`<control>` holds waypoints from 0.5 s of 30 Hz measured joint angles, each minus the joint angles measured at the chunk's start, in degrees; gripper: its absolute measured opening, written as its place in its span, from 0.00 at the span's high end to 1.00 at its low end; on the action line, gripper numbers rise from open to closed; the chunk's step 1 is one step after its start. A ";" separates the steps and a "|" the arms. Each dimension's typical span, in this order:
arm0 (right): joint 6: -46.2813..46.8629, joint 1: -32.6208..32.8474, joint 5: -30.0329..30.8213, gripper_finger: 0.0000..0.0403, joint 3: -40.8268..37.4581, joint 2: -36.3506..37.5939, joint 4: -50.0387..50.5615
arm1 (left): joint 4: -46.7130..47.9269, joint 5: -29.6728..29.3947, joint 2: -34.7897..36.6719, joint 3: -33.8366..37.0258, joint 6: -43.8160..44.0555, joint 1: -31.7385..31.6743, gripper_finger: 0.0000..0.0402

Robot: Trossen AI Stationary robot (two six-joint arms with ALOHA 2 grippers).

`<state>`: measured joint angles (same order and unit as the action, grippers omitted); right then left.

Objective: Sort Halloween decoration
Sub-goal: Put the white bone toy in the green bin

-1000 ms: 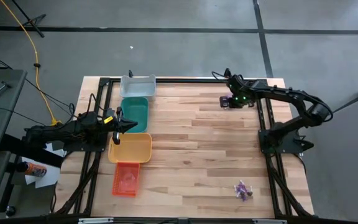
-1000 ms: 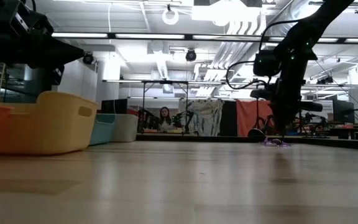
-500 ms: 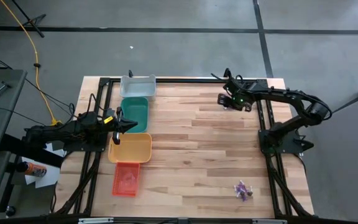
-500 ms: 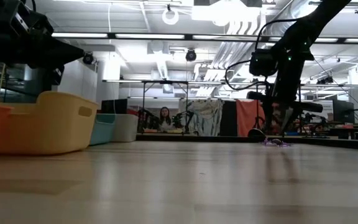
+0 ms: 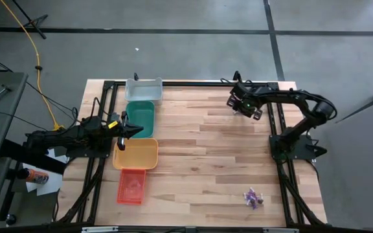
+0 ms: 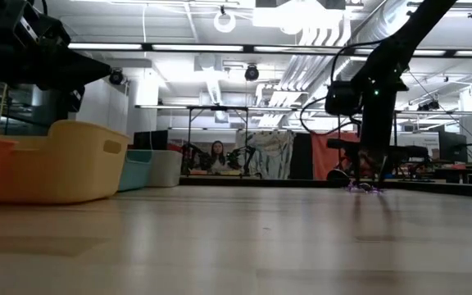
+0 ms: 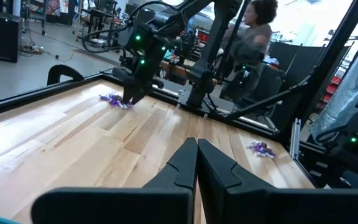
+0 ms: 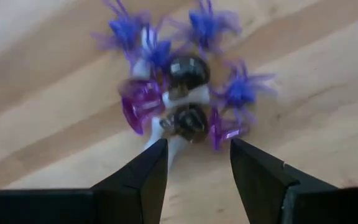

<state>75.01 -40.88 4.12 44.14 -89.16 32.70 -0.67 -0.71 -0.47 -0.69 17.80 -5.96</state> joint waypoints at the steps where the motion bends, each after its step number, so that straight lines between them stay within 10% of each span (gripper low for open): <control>1: 0.04 0.00 -0.57 0.58 0.00 -0.56 -0.26 | -0.02 0.00 0.02 -0.01 0.00 -0.02 1.00; 15: -0.69 0.77 -1.64 0.58 0.15 -1.44 1.03 | -0.02 0.01 0.00 -0.01 0.00 -0.02 1.00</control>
<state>74.32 -40.12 2.48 44.29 -90.61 33.73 -0.69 -0.69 -0.47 -0.69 17.80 -5.98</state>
